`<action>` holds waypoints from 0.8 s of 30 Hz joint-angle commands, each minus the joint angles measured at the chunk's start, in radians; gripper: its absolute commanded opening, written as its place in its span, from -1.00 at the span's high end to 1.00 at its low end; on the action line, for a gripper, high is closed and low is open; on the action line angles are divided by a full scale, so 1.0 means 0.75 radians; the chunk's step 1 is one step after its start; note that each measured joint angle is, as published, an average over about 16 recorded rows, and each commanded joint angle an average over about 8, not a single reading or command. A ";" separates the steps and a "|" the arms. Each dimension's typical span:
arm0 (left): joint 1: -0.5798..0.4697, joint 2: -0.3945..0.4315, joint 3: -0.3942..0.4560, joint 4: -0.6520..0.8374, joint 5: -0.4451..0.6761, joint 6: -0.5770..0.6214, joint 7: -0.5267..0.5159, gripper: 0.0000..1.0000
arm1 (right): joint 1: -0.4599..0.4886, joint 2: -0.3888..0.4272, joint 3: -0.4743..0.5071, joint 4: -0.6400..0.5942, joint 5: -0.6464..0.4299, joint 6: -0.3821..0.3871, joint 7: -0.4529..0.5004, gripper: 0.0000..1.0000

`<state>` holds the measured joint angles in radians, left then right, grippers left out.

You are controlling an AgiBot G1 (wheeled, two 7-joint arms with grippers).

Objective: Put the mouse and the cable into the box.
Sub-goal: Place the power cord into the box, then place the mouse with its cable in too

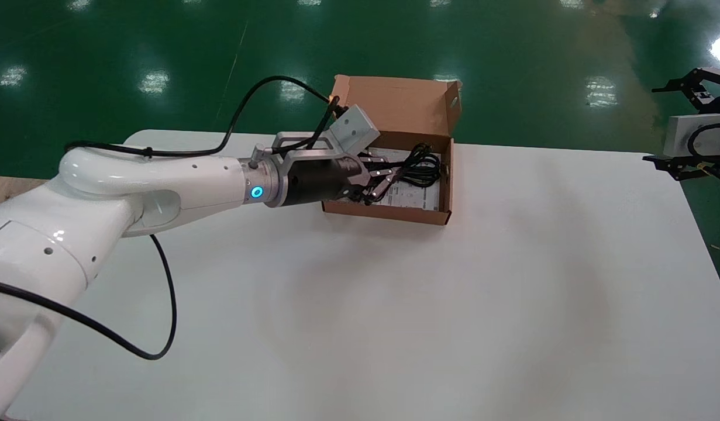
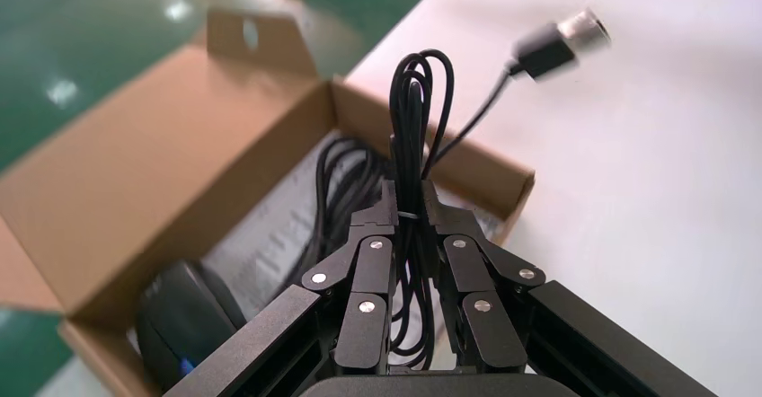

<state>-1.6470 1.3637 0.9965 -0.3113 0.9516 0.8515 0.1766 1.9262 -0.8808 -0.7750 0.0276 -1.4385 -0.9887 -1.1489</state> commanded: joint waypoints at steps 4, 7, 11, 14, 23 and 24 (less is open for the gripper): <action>0.000 -0.001 0.047 0.000 -0.012 -0.013 -0.086 -1.00 | -0.004 -0.004 -0.006 -0.002 -0.009 -0.011 -0.005 -1.00; -0.004 -0.002 0.070 -0.010 -0.018 -0.024 -0.107 -1.00 | -0.009 -0.010 -0.007 -0.004 -0.010 -0.017 -0.005 -1.00; -0.008 -0.002 0.094 -0.019 -0.028 -0.037 -0.125 -1.00 | -0.014 -0.019 -0.007 -0.003 -0.009 -0.030 -0.003 -1.00; -0.008 -0.002 0.110 -0.024 -0.036 -0.043 -0.133 -1.00 | -0.016 -0.022 -0.006 -0.004 -0.008 -0.042 -0.004 -1.00; -0.005 -0.017 0.121 -0.045 -0.046 -0.047 -0.140 -1.00 | -0.033 -0.017 0.004 0.019 0.006 -0.062 0.022 -1.00; -0.004 -0.019 0.119 -0.048 -0.046 -0.046 -0.141 -1.00 | -0.043 -0.014 0.010 0.033 0.014 -0.066 0.037 -1.00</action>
<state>-1.6434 1.3445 1.0770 -0.3541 0.9153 0.8243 0.0675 1.8814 -0.8866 -0.7601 0.0717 -1.4170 -1.0465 -1.1007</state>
